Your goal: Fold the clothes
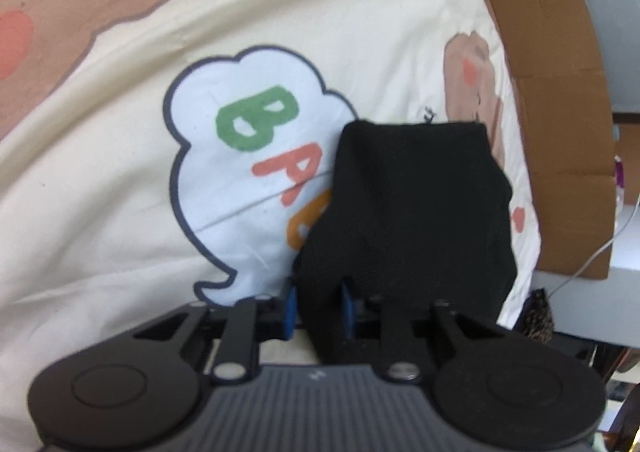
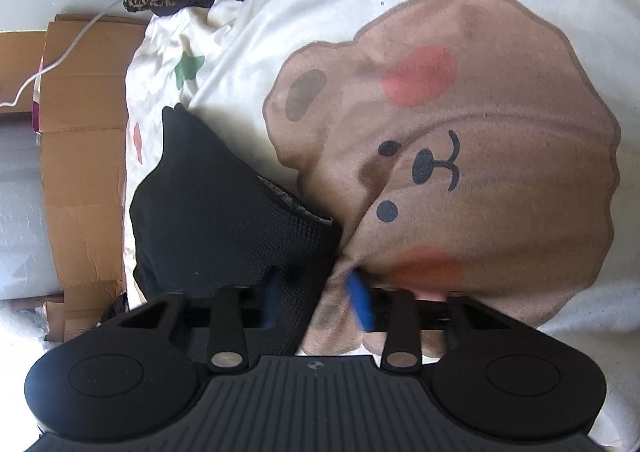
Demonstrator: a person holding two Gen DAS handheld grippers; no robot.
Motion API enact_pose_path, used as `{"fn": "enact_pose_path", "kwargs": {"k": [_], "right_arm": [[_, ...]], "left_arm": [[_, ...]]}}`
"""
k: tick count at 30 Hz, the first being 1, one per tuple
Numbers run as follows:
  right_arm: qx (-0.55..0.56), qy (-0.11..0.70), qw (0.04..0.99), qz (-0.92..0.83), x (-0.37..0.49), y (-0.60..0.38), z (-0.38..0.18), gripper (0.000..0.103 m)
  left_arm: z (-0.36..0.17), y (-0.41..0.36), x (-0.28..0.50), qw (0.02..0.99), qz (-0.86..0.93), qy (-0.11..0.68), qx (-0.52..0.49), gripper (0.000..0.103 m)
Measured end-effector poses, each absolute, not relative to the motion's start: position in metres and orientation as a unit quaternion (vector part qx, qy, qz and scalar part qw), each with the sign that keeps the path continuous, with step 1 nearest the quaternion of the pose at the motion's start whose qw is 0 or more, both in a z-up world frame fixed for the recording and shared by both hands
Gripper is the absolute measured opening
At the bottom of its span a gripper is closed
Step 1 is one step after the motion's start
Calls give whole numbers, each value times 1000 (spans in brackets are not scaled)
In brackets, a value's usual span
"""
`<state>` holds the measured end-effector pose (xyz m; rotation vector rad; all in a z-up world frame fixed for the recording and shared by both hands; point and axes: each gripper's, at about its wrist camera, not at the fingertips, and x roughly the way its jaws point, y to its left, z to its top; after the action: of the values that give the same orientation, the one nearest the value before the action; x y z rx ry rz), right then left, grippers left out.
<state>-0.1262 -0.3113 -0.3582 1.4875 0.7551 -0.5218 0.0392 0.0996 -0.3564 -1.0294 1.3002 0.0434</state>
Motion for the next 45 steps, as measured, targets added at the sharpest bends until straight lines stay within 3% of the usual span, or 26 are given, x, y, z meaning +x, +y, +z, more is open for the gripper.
{"fn": "enact_pose_path", "kwargs": {"k": [7,9,12,18,25,28,29,31,34,37,39,45], "right_arm": [[660,312,649,-212,-123,-313,-345,8],[656,330,642,-221,-124,-313,-348,13],[660,335,634,-225,-128,-313,-354,36],[665,318,640,-218,-121,-316,-361,36],[666,316,638,-222,-113,-317,-370,35],[668,315,638,-216,-112,-317,-371,18],[673,311,637,-213,-113,-317,-370,11],[694,290,626,-208,-117,-320,-367,8],[700,279,624,-205,-118,-320,-362,7],[682,310,627,-212,-115,-320,-365,15],[682,316,624,-211,-115,-320,-370,35],[670,327,634,-205,-107,-314,-372,37]], "left_arm": [[-347,101,36,686,2,568,-455,19],[-350,101,37,684,6,575,-448,20],[-354,98,39,683,8,588,-433,30],[-362,95,41,680,3,589,-436,40],[-372,98,43,674,2,579,-459,48],[-373,101,41,673,0,568,-474,46],[-373,103,40,672,-1,563,-480,37],[-373,107,37,671,-6,549,-498,20],[-374,111,33,664,-12,542,-515,21],[-374,109,31,668,-9,548,-503,29],[-374,108,31,670,-8,551,-497,35],[-376,100,39,681,-24,551,-481,48]]}}
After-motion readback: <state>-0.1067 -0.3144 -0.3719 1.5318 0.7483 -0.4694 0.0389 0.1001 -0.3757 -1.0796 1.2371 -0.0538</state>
